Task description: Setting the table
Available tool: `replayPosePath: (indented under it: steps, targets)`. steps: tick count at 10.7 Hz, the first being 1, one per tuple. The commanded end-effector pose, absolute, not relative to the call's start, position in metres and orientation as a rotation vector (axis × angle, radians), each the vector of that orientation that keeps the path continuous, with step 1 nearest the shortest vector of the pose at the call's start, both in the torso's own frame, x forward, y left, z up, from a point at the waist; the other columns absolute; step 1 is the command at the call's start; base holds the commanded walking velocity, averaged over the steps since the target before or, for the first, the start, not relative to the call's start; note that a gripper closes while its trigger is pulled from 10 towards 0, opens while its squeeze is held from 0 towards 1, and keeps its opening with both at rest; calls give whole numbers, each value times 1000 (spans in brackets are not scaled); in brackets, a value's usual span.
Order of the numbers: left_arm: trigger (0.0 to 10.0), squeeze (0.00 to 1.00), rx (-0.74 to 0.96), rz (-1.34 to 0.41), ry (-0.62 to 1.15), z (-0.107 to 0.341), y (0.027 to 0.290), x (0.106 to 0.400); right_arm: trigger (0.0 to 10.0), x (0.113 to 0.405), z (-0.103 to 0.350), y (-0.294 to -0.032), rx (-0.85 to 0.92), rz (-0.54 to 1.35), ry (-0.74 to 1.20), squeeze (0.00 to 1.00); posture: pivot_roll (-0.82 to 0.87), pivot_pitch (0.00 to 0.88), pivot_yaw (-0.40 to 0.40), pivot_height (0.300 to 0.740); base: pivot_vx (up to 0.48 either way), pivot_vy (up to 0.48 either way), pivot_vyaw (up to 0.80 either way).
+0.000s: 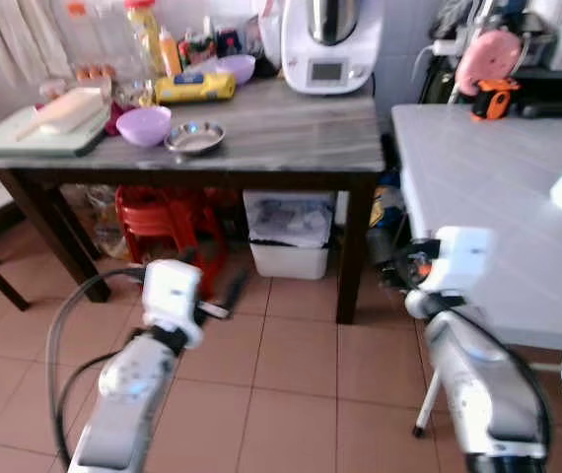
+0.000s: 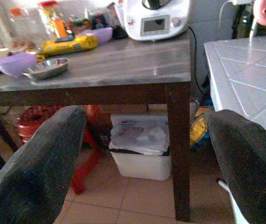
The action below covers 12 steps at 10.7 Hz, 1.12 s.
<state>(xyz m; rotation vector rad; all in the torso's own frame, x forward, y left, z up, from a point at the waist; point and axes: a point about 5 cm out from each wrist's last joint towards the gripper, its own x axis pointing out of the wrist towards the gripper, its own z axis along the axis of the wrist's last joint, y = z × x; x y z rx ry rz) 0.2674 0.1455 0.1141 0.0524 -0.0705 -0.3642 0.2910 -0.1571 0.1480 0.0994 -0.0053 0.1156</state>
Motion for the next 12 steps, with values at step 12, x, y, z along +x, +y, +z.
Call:
replayPosePath:
  steps: [12]
  targets:
    - [10000, 0, 33, -317, -57, 110, 143, 268, 10000, 265, 133, -181, 128, -139, 33, 0, -52, 0, 91, 740, 0, -321, 0]
